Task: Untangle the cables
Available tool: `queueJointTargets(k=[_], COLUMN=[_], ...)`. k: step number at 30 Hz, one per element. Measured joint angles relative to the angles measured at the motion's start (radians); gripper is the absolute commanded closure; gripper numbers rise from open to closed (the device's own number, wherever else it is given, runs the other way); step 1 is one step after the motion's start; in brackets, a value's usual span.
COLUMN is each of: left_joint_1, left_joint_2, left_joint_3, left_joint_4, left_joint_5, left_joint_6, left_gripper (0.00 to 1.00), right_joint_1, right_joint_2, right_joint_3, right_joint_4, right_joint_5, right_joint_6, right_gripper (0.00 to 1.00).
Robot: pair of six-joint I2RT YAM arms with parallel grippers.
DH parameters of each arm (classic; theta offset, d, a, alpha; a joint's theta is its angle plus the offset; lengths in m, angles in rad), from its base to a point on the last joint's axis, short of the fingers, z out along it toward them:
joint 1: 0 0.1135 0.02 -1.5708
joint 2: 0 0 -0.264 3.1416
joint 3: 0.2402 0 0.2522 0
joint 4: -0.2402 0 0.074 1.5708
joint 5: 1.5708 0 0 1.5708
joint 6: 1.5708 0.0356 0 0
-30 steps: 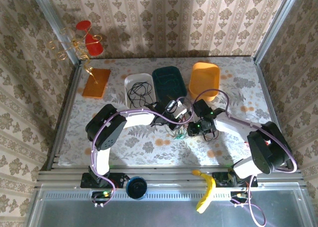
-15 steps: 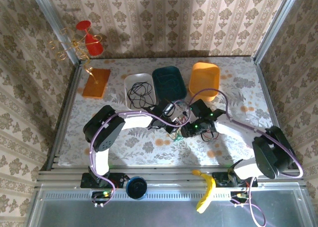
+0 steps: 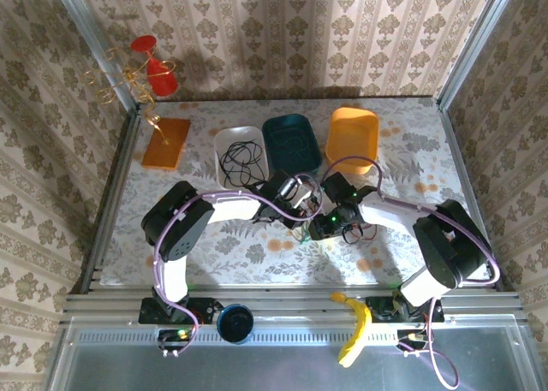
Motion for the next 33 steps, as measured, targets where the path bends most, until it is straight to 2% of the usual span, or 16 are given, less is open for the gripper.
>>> queueJointTargets(k=[5,8,14,17,20,23,30,33], left_joint_1=[0.005,0.008,0.045,0.109,0.184,0.220,0.219,0.215], left_joint_2=[-0.003,-0.010,-0.077,-0.125,-0.161,-0.179,-0.202,-0.202], left_joint_3=[-0.007,-0.018,-0.078,-0.110,-0.141,-0.144,-0.128,-0.125], left_joint_4=[0.006,0.016,0.026,0.078,0.160,0.199,0.189,0.176], left_joint_5=[-0.003,-0.006,0.041,0.142,0.261,0.342,0.441,0.458], left_joint_6=[-0.017,-0.023,-0.033,-0.065,-0.114,-0.140,-0.140,-0.140], left_gripper=[1.00,1.00,0.57,0.47,0.43,0.41,0.42,0.47], right_joint_1=[-0.002,-0.002,-0.002,-0.002,-0.002,-0.003,-0.014,-0.018], right_joint_2=[0.020,0.019,-0.049,-0.111,-0.154,-0.170,-0.195,-0.203], right_joint_3=[0.000,0.000,-0.030,-0.034,-0.034,-0.034,-0.034,-0.034], right_joint_4=[0.024,0.044,0.090,0.090,0.090,0.090,0.090,0.090], right_joint_5=[0.006,0.011,0.029,0.026,0.012,-0.003,-0.038,-0.047], right_joint_6=[0.021,0.032,0.042,0.029,0.019,0.013,-0.003,-0.003], right_gripper=[0.88,0.96,1.00,1.00,1.00,1.00,1.00,1.00])
